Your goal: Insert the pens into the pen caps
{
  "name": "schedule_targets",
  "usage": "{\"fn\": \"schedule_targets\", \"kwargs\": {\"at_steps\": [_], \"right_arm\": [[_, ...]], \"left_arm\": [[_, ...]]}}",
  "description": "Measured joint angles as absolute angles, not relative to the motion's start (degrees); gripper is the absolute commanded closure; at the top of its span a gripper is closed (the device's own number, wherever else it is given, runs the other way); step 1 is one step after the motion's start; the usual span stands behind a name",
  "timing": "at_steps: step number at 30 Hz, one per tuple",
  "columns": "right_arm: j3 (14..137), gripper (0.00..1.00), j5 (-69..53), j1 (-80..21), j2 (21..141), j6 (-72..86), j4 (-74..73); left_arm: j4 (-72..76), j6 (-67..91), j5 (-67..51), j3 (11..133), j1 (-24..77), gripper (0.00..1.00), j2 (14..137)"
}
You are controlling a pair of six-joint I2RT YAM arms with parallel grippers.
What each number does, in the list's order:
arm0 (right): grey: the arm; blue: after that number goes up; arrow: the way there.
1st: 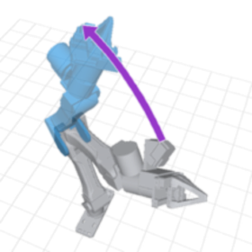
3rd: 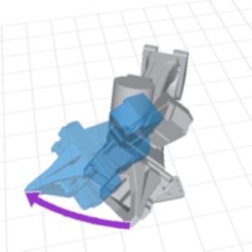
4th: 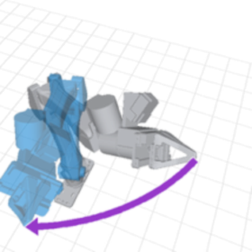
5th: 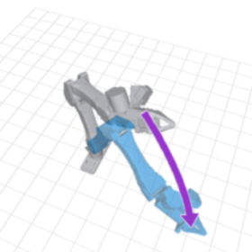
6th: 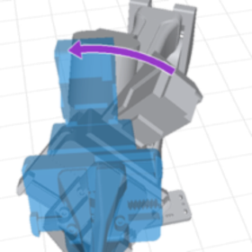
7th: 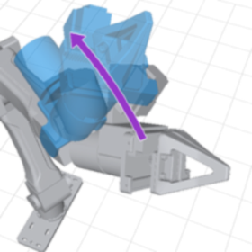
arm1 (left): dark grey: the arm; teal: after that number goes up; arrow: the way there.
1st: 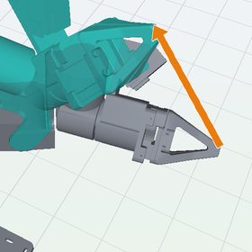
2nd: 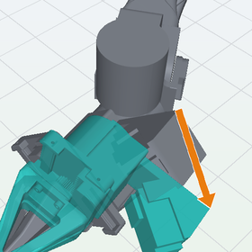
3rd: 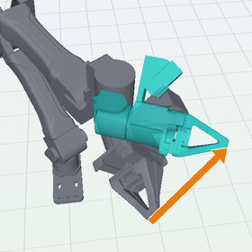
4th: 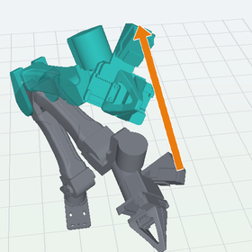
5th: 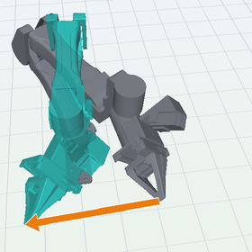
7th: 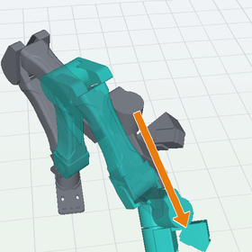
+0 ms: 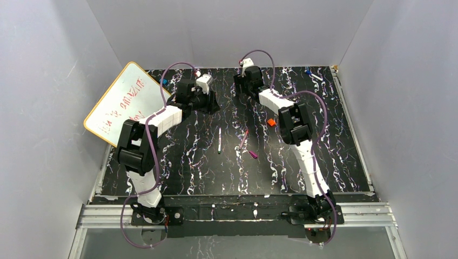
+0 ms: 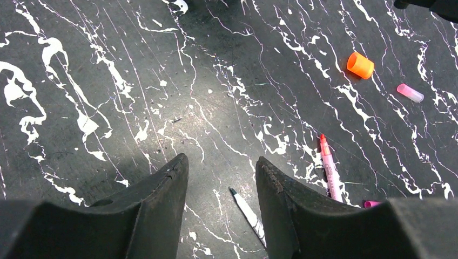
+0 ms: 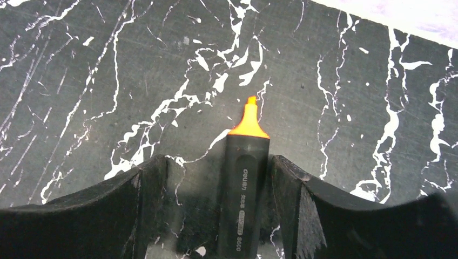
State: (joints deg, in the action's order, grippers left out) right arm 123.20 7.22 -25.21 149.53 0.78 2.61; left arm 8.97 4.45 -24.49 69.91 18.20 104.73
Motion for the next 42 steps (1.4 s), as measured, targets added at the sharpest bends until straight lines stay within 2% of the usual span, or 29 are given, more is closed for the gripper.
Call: {"fn": "schedule_targets", "kwargs": {"at_steps": [5, 11, 20, 26, 33, 35, 42], "right_arm": [[123.2, 0.21, 7.3, -25.2, 149.7, -0.3, 2.5], [123.2, 0.31, 7.3, -25.2, 149.7, -0.5, 2.5], [123.2, 0.37, 4.9, -25.2, 149.7, -0.2, 1.9], [121.7, 0.51, 2.9, -25.0, 149.3, 0.2, 3.0], [114.9, 0.77, 2.3, -25.0, 145.5, 0.3, 5.2], [113.5, 0.88, 2.2, -24.9, 144.6, 0.3, 5.4], [104.7, 0.90, 1.3, -24.9, 138.7, 1.8, 6.3]], "left_arm": [[8.8, 4.2, -24.7, 69.9, 18.2, 0.52, 104.7], [8.3, 3.9, -24.8, 69.9, 18.2, 0.52, 104.7], [6.6, 3.0, -24.8, 69.9, 18.2, 0.52, 104.7], [5.5, 2.5, -24.8, 69.9, 18.2, 0.52, 104.7], [4.7, 2.5, -24.8, 69.9, 18.2, 0.52, 104.4], [4.5, 2.5, -24.9, 69.9, 18.2, 0.52, 104.0], [7.0, 4.7, -26.6, 66.1, 18.2, 0.52, 101.1]]}}
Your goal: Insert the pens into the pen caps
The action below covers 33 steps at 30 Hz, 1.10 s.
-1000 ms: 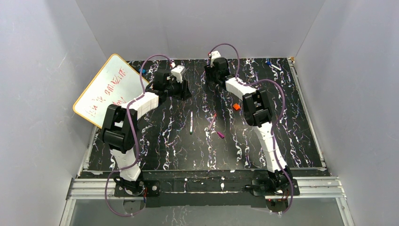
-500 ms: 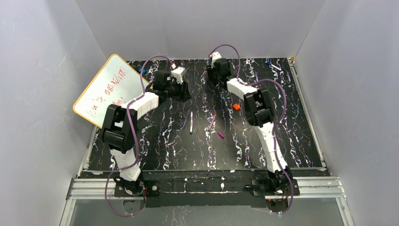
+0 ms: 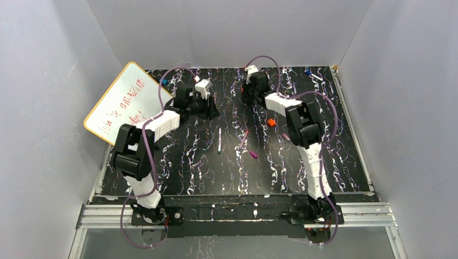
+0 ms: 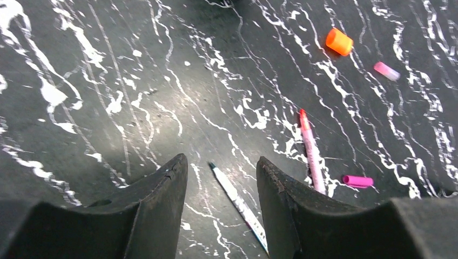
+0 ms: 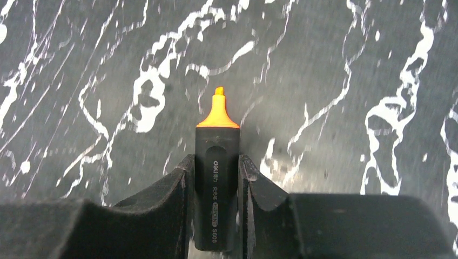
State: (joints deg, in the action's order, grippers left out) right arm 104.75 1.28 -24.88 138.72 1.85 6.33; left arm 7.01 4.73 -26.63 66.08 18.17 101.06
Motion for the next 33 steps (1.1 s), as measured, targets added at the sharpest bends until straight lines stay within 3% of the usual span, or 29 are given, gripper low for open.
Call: {"fn": "schedule_targets", "kwargs": {"at_steps": [8, 18, 27, 33], "right_arm": [[90.7, 0.90, 0.9, -25.8, 126.1, 5.7, 6.2], [80.2, 0.90, 3.0, -32.3, 108.8, 10.4, 12.3], [76.4, 0.90, 5.4, -34.9, 104.9, 10.8, 13.7], [75.2, 0.90, 6.6, -36.0, 104.6, 10.8, 13.5]], "left_arm": [[29.6, 19.6, -34.3, 51.0, 18.8, 0.51, 100.7], [55.8, 34.9, -32.4, 46.2, 27.5, 0.50, 104.5], [80.2, 51.2, -24.9, 39.7, 27.8, 0.44, 108.3], [85.4, 58.7, -20.7, 39.1, 27.8, 0.41, 113.2]]}}
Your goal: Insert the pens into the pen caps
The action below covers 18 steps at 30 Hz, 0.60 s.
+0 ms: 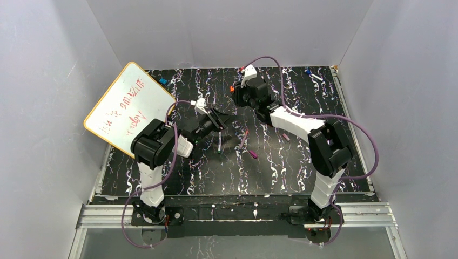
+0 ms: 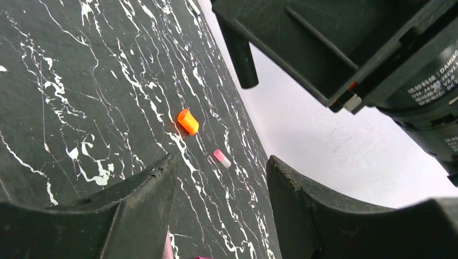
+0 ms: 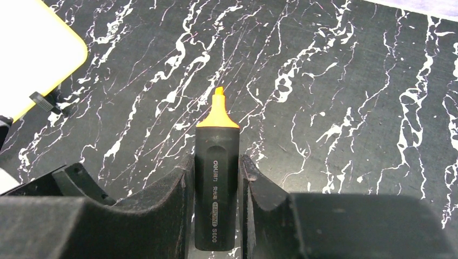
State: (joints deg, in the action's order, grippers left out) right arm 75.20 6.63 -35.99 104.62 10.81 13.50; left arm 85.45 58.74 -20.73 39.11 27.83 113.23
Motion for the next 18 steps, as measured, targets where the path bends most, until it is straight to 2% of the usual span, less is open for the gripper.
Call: {"fn": "schedule_targets", "kwargs": {"at_steps": [18], "right_arm": [[73.8, 0.91, 9.1, -40.3, 101.6, 10.8, 13.6]], "left_arm": [[88.3, 63.5, -17.9, 44.5, 27.9, 0.40, 116.6]]}}
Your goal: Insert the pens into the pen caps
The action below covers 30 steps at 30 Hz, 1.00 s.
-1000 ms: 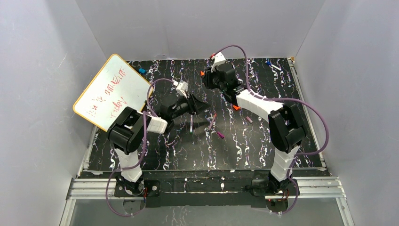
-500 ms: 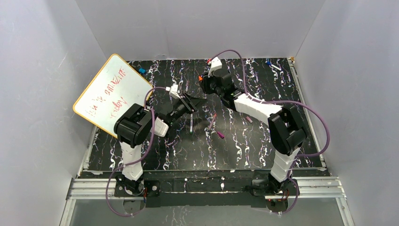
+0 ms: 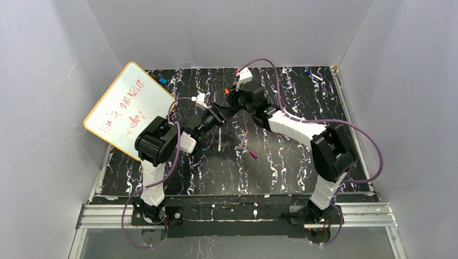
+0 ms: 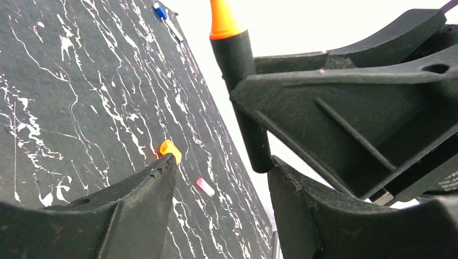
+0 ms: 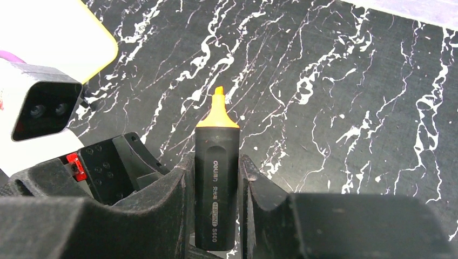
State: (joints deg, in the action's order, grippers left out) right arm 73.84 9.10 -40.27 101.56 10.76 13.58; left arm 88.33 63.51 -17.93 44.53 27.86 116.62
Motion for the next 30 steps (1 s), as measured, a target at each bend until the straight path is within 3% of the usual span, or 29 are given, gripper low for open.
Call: {"fn": "schedule_targets", "kwargs": {"at_steps": [15, 21, 24, 30], "right_arm": [[72.1, 0.91, 11.8, -40.8, 100.2, 10.7, 14.8], [70.9, 0.91, 12.0, -41.0, 100.2, 10.8, 15.4], [70.3, 0.91, 12.1, -41.2, 100.2, 11.2, 15.5], [69.8, 0.91, 12.4, -41.4, 100.2, 12.1, 15.7]], "left_arm": [[88.4, 64.7, -17.3, 47.0, 27.9, 0.43, 117.8], [88.6, 65.7, -17.3, 47.0, 28.1, 0.60, 118.5], [88.6, 65.8, -17.1, 47.0, 28.2, 0.75, 118.6], [89.4, 65.6, -16.3, 47.0, 28.4, 0.79, 118.6]]}}
